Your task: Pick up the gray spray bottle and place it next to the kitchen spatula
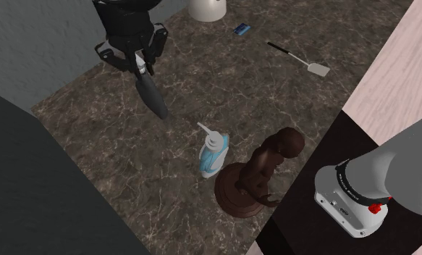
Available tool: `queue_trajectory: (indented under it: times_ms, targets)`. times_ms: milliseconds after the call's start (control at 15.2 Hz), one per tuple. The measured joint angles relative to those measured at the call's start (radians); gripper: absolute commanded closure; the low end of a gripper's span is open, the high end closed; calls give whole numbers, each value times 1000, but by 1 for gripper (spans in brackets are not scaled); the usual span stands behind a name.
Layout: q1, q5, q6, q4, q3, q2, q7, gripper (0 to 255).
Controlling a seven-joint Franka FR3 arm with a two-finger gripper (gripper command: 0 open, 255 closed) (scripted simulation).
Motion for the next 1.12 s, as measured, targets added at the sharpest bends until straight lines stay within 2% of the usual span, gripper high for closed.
queue_trajectory:
  times_ms: [1122]
  targets:
    - [6, -2, -233, 238, 4, 7, 3, 255]
